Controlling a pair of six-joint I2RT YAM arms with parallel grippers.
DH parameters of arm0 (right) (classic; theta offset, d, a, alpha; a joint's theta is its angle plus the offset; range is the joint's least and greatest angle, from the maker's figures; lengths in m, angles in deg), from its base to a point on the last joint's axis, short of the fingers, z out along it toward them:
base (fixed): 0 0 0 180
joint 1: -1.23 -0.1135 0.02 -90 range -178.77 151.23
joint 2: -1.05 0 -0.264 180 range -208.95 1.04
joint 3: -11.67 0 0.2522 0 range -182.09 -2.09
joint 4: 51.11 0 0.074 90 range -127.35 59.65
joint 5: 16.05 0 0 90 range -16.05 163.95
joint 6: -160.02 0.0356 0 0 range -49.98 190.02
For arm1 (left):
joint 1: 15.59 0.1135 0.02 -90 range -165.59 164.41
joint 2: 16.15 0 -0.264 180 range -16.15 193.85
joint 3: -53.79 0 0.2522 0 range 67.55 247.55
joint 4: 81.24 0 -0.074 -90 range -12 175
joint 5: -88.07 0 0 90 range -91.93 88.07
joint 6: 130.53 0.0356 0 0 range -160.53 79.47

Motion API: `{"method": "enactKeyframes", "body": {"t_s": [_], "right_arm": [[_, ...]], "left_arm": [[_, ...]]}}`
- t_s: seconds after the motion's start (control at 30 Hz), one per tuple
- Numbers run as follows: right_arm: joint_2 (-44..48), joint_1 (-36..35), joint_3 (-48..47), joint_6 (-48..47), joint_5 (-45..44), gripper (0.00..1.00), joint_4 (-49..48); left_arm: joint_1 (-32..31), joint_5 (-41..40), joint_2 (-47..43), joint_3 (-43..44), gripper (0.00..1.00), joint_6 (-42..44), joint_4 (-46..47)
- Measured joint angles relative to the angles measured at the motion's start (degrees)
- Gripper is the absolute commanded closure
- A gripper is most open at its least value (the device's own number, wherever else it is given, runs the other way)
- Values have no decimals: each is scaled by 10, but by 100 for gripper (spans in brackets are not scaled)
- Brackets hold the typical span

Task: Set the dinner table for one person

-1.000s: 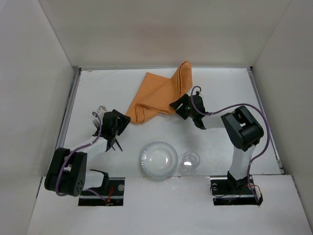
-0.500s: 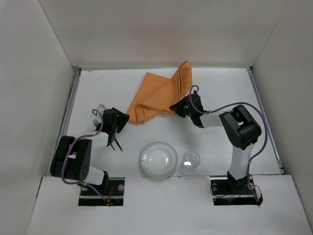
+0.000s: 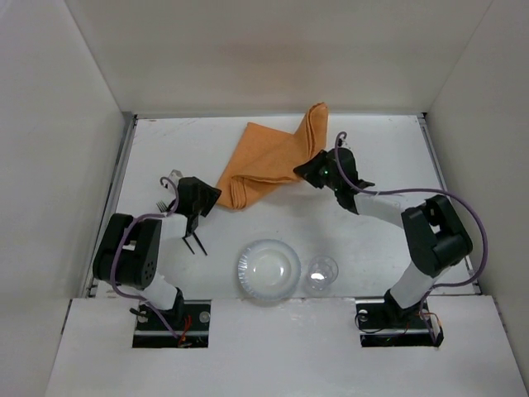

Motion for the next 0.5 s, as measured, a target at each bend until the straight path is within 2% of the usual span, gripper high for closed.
{"method": "enactKeyframes", "body": {"t_s": [0.1,0.2,0.33,0.5], "right_arm": [[19,12,0,-18,1,82,22],[48,33,5,-35,5,82,42],[140,76,53,-61,6,82,66],[286,137,164,-77,12,82,94]], "left_arm": [[-1,4,25,12,72,-2,13],[-3,8,39,13,84,-8,23],[-8,8,41,12,89,-10,24],[-12,15,30,1,90,-13,26]]}}
